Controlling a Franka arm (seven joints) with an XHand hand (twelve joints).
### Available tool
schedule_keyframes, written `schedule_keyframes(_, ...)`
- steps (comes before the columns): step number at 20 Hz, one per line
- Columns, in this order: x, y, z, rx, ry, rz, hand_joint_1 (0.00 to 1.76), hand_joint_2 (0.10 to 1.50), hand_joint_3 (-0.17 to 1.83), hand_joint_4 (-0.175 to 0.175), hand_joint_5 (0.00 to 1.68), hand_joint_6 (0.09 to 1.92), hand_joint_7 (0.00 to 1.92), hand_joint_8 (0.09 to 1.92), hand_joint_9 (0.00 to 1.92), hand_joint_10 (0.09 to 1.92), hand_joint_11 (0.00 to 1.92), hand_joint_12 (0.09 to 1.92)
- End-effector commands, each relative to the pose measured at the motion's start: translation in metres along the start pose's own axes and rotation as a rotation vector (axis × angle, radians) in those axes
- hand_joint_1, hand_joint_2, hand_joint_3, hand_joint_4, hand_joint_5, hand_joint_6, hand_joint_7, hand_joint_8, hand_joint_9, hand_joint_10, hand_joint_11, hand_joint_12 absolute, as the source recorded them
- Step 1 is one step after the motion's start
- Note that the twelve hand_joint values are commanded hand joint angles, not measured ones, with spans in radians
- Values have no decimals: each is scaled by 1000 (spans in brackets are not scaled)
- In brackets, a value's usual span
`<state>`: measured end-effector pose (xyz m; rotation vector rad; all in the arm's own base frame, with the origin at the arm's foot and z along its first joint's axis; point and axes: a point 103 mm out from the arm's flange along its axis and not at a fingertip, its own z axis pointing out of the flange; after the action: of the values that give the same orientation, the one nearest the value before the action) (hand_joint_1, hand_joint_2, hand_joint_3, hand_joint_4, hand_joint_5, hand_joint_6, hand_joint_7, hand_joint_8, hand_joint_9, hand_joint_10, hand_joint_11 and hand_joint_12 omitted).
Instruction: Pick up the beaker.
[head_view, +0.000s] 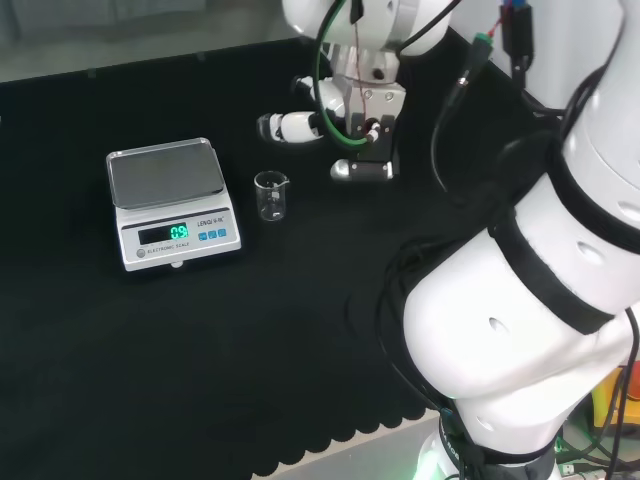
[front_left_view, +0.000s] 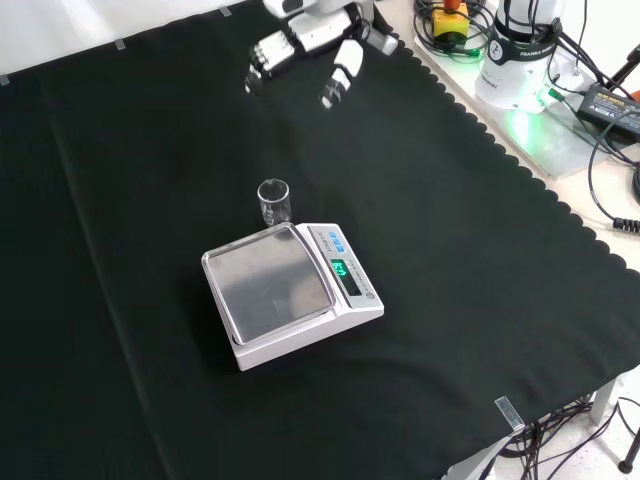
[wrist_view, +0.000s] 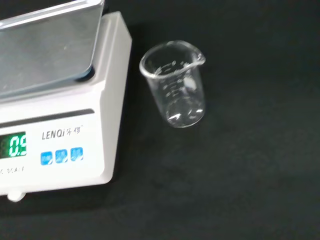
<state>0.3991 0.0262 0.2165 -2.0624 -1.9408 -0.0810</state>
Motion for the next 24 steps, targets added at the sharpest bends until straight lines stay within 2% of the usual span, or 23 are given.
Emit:
schedule_keyframes(1,19,22,18,24,14,-70,180,931,202,-55,183,87,0,719,28,885,38,1538)
schedule_keyframes(5,12,30,26,43,7,-62,180,933,200,-55,186,87,0,748,26,887,41,1536)
schedule_keyframes(6,17,32,28,44,-5,-21,180,933,200,-56,186,87,0,751,26,887,42,1535)
schedule_keyframes(7,21,35,31,58,-8,-17,180,933,199,-56,187,87,0,753,25,887,42,1535)
schedule_keyframes(12,15,45,41,83,10,-64,180,934,199,-56,188,87,0,760,24,888,44,1535)
schedule_keyframes(15,23,54,48,107,4,-74,181,934,198,-56,188,87,0,764,24,888,46,1534)
schedule_keyframes(19,16,60,58,116,22,-79,181,935,198,-57,189,87,0,768,23,888,47,1534)
schedule_keyframes(20,14,62,61,117,25,-64,181,935,197,-57,190,87,0,768,23,888,48,1534)
schedule_keyframes(22,-1,61,63,126,38,-84,181,935,197,-57,191,87,0,770,22,888,48,1534)
schedule_keyframes(24,11,69,70,140,17,-52,181,935,197,-57,192,87,0,772,22,888,49,1533)
